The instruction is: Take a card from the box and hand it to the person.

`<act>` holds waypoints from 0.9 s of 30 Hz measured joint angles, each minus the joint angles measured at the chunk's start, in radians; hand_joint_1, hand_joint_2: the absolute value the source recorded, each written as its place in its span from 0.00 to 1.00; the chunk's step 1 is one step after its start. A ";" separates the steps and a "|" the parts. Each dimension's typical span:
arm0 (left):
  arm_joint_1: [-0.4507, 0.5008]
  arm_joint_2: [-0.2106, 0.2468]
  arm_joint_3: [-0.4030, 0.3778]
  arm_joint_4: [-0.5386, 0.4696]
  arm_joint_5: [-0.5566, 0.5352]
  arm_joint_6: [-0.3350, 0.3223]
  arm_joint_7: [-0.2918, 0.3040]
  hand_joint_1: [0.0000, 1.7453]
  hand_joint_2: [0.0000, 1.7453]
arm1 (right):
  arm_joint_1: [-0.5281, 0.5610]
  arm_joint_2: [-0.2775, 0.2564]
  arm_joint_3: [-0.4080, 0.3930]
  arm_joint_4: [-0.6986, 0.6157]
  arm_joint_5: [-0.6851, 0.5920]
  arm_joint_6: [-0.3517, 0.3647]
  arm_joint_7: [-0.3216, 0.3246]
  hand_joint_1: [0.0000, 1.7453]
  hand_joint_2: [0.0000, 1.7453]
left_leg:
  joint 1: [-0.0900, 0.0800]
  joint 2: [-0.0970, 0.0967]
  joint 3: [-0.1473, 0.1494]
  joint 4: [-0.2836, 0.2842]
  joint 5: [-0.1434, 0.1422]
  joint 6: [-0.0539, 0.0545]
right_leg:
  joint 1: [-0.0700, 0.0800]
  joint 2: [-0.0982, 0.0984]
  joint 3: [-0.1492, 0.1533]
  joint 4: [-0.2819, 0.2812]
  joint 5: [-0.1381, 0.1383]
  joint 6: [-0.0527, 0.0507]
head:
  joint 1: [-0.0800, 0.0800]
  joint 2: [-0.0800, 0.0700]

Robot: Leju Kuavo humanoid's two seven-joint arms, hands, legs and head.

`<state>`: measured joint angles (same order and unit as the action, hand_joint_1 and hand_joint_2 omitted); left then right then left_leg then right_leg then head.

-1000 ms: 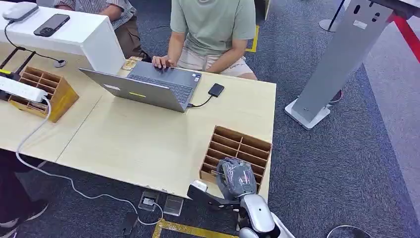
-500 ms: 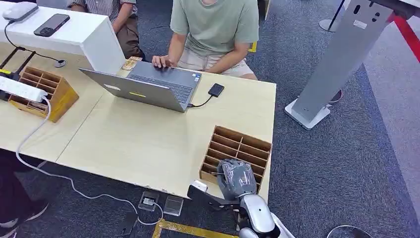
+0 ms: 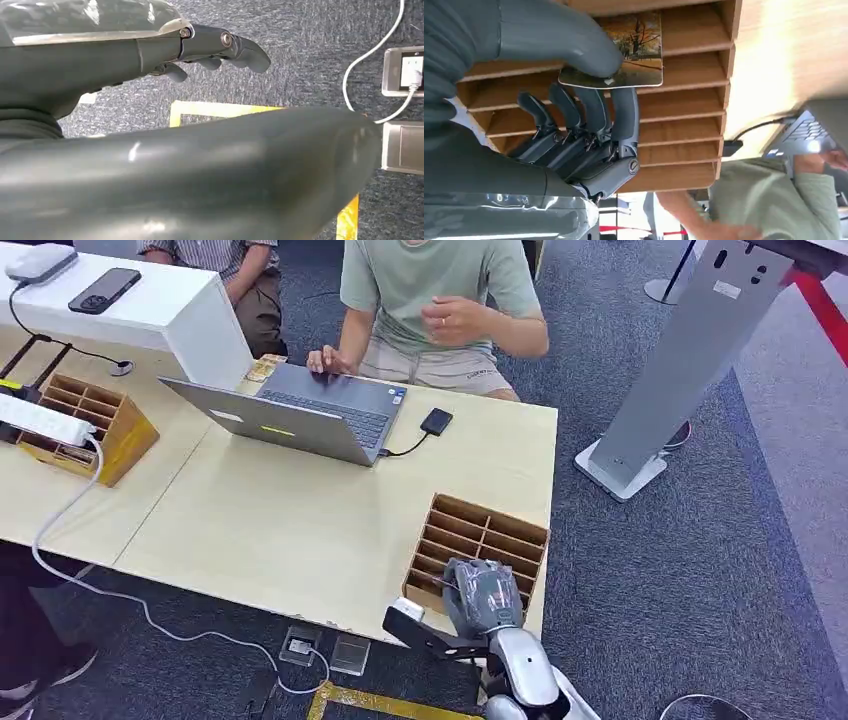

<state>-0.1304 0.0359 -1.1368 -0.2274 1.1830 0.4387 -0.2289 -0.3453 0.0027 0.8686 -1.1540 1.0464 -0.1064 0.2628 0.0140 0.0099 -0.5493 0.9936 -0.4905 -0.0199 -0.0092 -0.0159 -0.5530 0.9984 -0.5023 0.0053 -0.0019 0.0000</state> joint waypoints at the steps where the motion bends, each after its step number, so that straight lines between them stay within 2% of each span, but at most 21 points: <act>1: 0.000 0.000 0.000 0.000 0.000 0.000 0.000 0.00 0.00 | 0.000 -0.001 -0.006 -0.007 0.000 0.001 0.000 0.89 1.00 | 0.000 0.000 0.000 0.000 0.000 0.000 | 0.000 0.000 0.000 0.000 0.000 0.000 | 0.000 0.000; 11: 0.002 0.001 0.000 0.001 0.000 0.000 0.000 0.00 0.00 | 0.002 -0.029 -0.104 -0.170 -0.127 0.022 -0.023 0.83 1.00 | 0.000 0.000 0.000 0.000 0.000 0.000 | 0.000 0.000 0.000 0.000 0.000 0.000 | 0.000 0.000; 16: 0.003 0.002 0.000 0.003 0.000 0.000 0.000 0.00 0.00 | 0.000 -0.051 -0.151 -0.260 -0.235 0.047 -0.046 0.87 1.00 | 0.000 0.000 0.000 0.000 0.000 0.000 | 0.000 0.000 0.000 0.000 0.000 0.000 | 0.000 0.000; 21: 0.003 0.002 0.000 0.004 0.000 0.000 0.000 0.00 0.00 | -0.009 -0.077 -0.204 -0.371 -0.325 0.068 -0.077 0.86 1.00 | 0.000 0.000 0.000 0.000 0.000 0.000 | 0.000 0.000 0.000 0.000 0.000 0.000 | 0.000 0.000; 27: 0.003 0.001 0.000 0.004 0.000 0.011 0.002 0.00 0.00 | -0.059 -0.106 -0.247 -0.454 -0.286 0.035 -0.088 0.85 1.00 | 0.000 0.000 0.000 0.000 0.000 0.000 | 0.000 0.000 0.000 0.000 0.000 0.000 | 0.000 0.000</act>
<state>-0.1275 0.0370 -1.1364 -0.2235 1.1833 0.4494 -0.2274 -0.4048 -0.1034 0.6214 -1.6083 0.7604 -0.0714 0.1747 0.0140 0.0101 -0.5491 0.9937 -0.4904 -0.0199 -0.0092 -0.0158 -0.5528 0.9984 -0.5022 0.0053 -0.0015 0.0000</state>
